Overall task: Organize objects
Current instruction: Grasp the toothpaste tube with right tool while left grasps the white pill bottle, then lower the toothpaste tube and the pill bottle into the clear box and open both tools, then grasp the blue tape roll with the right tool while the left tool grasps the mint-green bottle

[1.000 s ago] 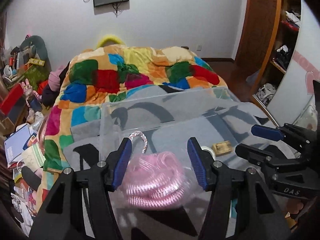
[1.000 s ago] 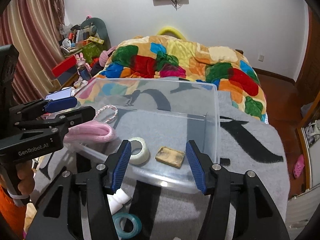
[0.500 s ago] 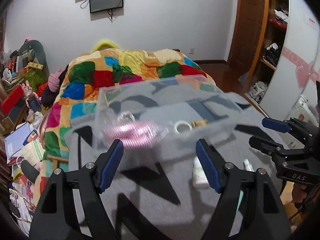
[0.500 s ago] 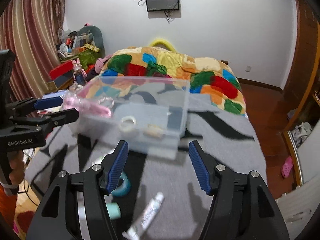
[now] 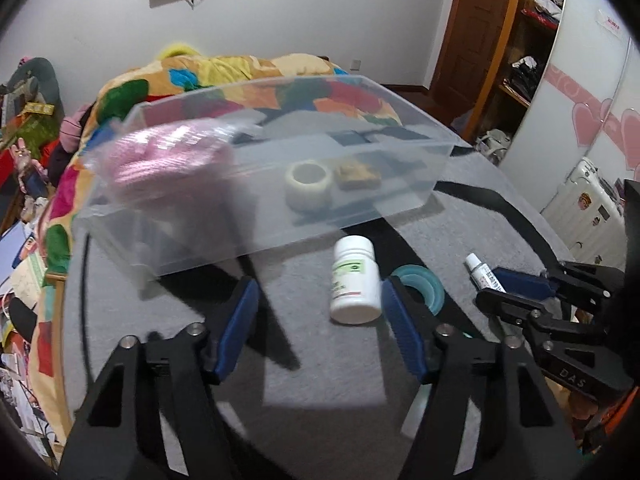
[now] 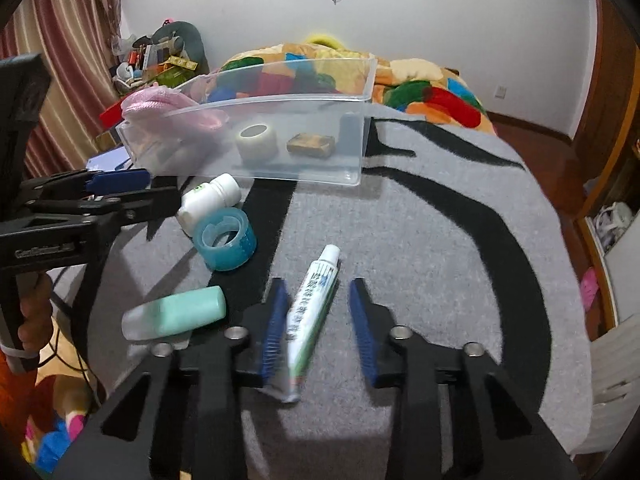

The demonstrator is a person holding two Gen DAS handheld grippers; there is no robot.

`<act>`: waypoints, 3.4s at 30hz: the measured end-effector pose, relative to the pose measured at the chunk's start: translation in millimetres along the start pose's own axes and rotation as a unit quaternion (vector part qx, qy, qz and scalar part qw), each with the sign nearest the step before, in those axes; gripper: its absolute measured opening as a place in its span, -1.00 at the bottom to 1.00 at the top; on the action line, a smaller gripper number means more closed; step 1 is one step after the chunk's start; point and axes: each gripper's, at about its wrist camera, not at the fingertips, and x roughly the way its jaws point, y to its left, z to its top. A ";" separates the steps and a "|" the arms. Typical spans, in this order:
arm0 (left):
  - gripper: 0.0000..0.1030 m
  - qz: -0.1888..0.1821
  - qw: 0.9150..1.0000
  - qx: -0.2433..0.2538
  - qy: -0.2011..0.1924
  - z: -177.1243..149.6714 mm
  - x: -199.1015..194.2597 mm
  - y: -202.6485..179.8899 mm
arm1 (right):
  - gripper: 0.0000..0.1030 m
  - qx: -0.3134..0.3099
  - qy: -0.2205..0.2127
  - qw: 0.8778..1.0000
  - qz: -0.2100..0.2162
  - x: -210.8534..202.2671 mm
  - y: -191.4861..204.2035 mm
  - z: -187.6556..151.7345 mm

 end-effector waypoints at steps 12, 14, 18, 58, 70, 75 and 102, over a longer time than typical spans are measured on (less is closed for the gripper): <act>-0.43 -0.007 1.000 0.005 -0.002 -1.4 5.6 -7.7 | -0.71 0.006 -0.025 1.000 -0.002 -16.1 -7.1 3.5; -0.43 -0.010 1.000 0.003 -0.010 -1.7 0.0 -7.2 | -0.71 0.007 -0.036 0.999 -0.001 -21.8 -7.8 9.6; -0.43 -0.011 0.999 -0.003 -0.033 1.7 -16.8 -5.0 | -0.71 0.012 -0.059 0.998 0.004 -31.5 -9.1 26.6; -0.20 0.053 0.997 -0.012 -0.054 79.6 -1.4 24.8 | -0.68 -0.010 0.008 1.000 0.020 65.9 4.9 143.4; 0.15 0.041 0.996 -0.008 -0.084 62.7 -42.6 17.9 | -0.31 -0.030 -0.029 0.999 0.033 15.6 9.6 122.3; 0.38 0.047 0.994 -0.006 -0.095 49.2 -57.1 17.2 | -0.16 -0.034 -0.042 0.997 0.046 -7.3 13.1 106.4; 0.40 -0.040 0.998 0.046 0.006 -47.3 -25.0 -39.7 | -0.31 -0.029 -0.007 0.999 0.031 -3.3 5.8 30.7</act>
